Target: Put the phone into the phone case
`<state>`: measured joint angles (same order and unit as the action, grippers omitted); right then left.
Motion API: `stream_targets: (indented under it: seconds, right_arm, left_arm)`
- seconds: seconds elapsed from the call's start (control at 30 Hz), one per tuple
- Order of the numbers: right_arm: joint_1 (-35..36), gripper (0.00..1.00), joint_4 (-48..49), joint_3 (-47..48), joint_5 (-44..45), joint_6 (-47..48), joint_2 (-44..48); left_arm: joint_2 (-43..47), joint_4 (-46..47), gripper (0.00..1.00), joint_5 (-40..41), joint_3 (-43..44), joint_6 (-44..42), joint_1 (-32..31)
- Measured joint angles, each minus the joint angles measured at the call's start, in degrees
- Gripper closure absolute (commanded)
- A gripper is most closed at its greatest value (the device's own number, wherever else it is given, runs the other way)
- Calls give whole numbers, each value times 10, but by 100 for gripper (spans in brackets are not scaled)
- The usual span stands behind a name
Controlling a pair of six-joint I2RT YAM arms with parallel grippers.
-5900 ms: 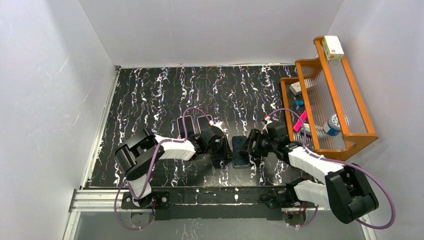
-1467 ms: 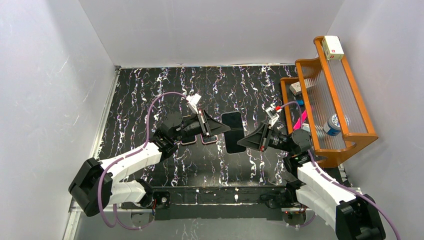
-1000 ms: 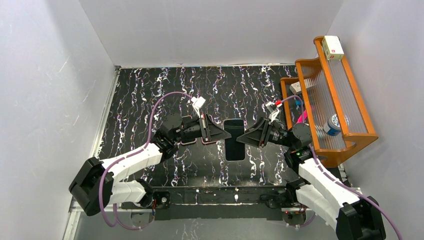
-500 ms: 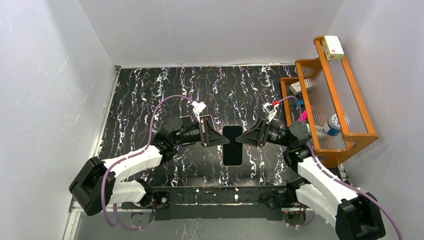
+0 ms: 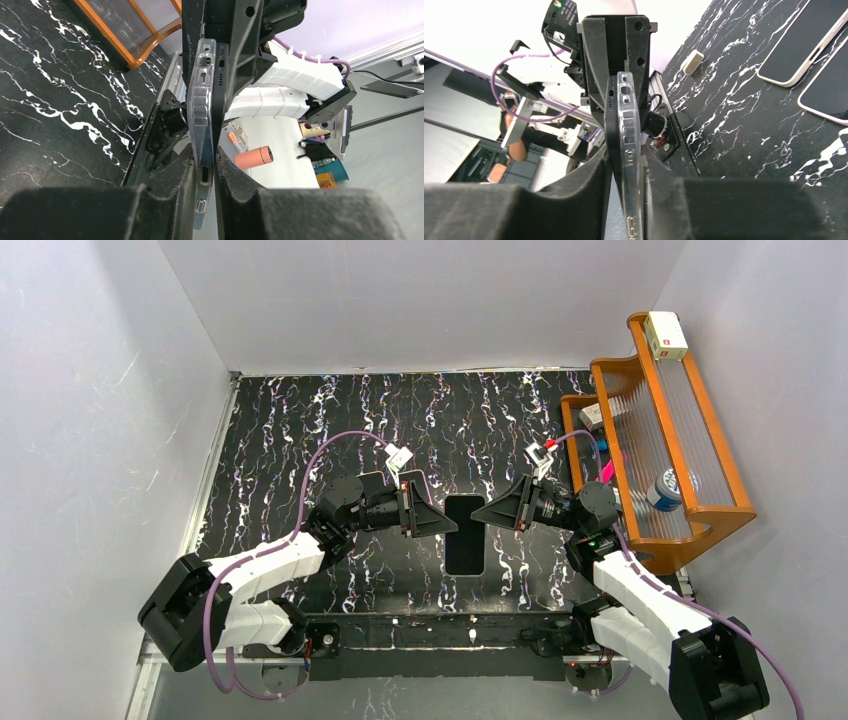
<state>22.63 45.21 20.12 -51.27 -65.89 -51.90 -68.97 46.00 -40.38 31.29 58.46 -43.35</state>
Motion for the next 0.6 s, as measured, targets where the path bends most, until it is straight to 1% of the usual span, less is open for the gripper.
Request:
stream_targets:
  seconds: [0.03, 0.07, 0.13, 0.23, 0.33, 0.47, 0.6]
  right_arm:
    - [0, 95, 0, 0, 0, 0, 0]
    - [0, 99, 2, 0, -2, -4, -1]
    - [0, 99, 8, 0, -4, 1, -2]
    - [0, 99, 15, 0, -6, 1, -4]
    - [0, 99, 26, 0, -12, 2, -9]
    - [0, 99, 32, 0, -23, 2, -15]
    - [0, 99, 34, -1, -34, 2, -22]
  left_arm:
    - [0, 1, 100, -1, -1, 0, 0]
    - [0, 3, 97, -3, -1, 0, 0]
    - [0, 3, 88, -5, -1, 2, 0]
    - [0, 6, 68, -5, -1, 6, 0]
    - [0, -2, 59, -1, -1, 14, 1]
    - [10, -11, 54, 18, -1, 33, 6]
    - [31, -10, 53, 41, -1, 52, 16]
